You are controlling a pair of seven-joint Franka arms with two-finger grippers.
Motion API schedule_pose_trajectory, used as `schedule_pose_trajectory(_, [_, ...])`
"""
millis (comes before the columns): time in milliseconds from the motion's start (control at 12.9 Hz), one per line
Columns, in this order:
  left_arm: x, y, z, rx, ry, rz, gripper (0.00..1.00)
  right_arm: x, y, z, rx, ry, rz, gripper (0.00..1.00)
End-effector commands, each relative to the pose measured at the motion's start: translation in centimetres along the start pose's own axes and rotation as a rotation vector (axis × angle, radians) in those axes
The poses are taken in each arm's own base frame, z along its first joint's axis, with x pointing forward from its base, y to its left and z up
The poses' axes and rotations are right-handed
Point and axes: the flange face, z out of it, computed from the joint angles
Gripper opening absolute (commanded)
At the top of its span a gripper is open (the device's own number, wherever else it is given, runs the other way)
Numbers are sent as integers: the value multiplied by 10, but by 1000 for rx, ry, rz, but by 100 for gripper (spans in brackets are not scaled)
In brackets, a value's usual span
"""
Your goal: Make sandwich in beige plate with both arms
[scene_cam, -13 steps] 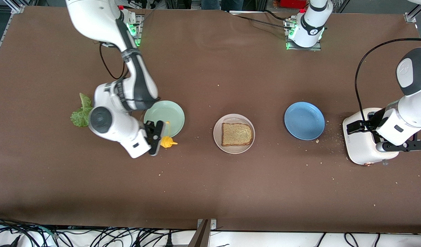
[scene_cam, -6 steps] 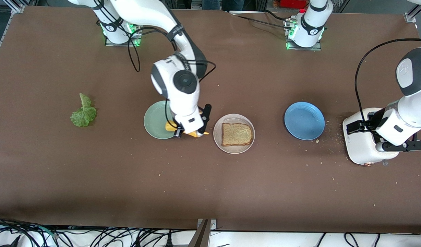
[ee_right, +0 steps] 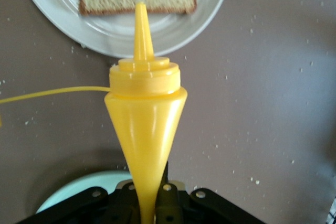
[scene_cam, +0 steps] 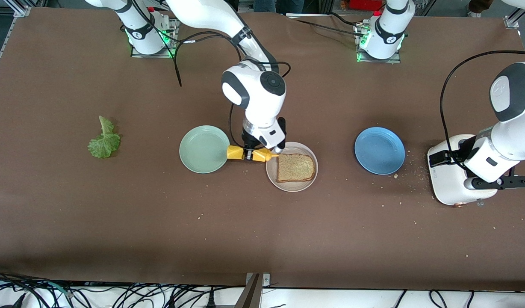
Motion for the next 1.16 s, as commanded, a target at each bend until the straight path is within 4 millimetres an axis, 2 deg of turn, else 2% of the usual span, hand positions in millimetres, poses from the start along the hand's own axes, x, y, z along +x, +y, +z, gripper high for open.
schedule_pose_trajectory(0, [-1, 1, 0, 36, -3, 0, 100, 21, -6, 14, -66, 18, -32, 0])
schedule_pose_trajectory(155, [-1, 1, 0, 35, -3, -2, 100, 29, -14, 26, -82, 10, -92, 0])
schedule_pose_trajectory(310, [-1, 1, 1, 35, -4, 0, 100, 36, -21, 27, -96, 21, -106, 0])
schedule_pose_trajectory(466, [-1, 1, 1, 35, -4, 1, 100, 30, -13, 19, -91, 25, -79, 0])
schedule_pose_trajectory(543, [-1, 1, 1, 35, -4, 0, 100, 18, 1, 7, -73, 48, -33, 0])
schedule_pose_trajectory(621, [-1, 1, 1, 35, -4, 0, 100, -1, 22, 2, -29, 85, 40, 0])
schedule_pose_trajectory(699, [-1, 1, 1, 35, -4, 1, 100, -26, 48, -13, -16, 112, 105, 0])
schedule_pose_trajectory(854, [-1, 1, 1, 36, -4, 0, 100, -75, 87, -42, 11, 117, 206, 0])
schedule_pose_trajectory(1087, [-1, 1, 1, 36, -4, 0, 100, -150, 128, -78, 97, 136, 311, 0])
